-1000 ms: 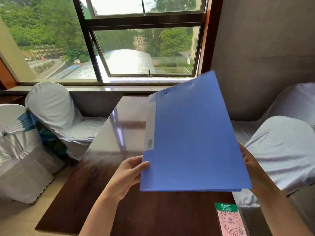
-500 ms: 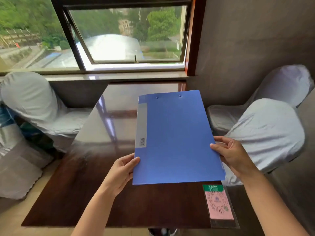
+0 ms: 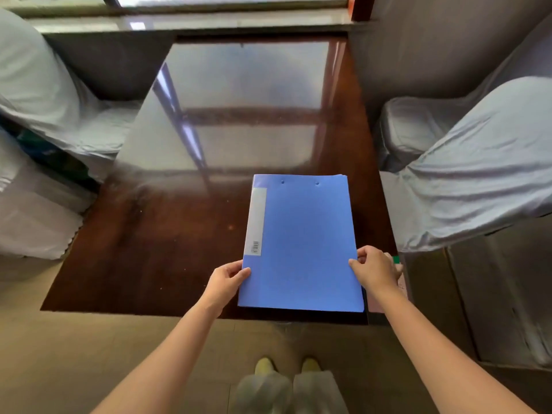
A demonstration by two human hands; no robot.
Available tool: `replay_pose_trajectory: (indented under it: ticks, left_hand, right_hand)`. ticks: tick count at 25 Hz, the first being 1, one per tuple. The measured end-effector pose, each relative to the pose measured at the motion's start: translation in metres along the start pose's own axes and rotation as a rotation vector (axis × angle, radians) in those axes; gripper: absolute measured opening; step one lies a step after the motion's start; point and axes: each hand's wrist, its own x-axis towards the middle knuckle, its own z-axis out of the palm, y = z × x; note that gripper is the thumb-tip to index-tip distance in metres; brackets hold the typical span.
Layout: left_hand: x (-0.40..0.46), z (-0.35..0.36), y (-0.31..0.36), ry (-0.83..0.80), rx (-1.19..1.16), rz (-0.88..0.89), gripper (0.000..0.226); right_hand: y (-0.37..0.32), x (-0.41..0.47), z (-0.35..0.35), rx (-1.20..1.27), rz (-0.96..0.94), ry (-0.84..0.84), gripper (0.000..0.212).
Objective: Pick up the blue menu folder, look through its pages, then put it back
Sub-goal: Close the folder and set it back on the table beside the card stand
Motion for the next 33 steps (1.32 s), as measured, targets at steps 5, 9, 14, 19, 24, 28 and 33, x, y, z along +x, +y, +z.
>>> replay_pose_trajectory:
  ticks: [5,9,14,19,24,28,33]
  left_hand:
    - [0.012,0.012,-0.014,0.088,0.212,0.025,0.021]
    - [0.01,0.019,-0.016,0.265,0.514,0.171,0.039]
    - [-0.015,0.029,-0.027,-0.008,0.844,0.479,0.087]
    - [-0.021,0.035,-0.039,-0.113,1.177,0.52,0.091]
    - [-0.022,0.034,-0.041,-0.088,1.221,0.643,0.079]
    - [-0.024,0.032,-0.047,-0.069,1.237,0.7,0.073]
    - [-0.021,0.03,-0.049,-0.089,1.223,0.716,0.07]
  right_hand:
    - [0.009,0.013,0.023,-0.065,0.0,-0.003,0.014]
    - [0.017,0.003,0.026,-0.187,-0.088,0.119,0.036]
    - [0.041,-0.03,0.032,-0.524,-0.554,-0.161,0.095]
    - [0.064,-0.04,0.045,-0.626,-0.551,-0.271,0.093]
    - [0.066,-0.042,0.048,-0.636,-0.569,-0.227,0.088]
    - [0.068,-0.048,0.044,-0.636,-0.593,-0.206,0.081]
    - [0.067,-0.053,0.036,-0.615,-0.626,-0.119,0.077]
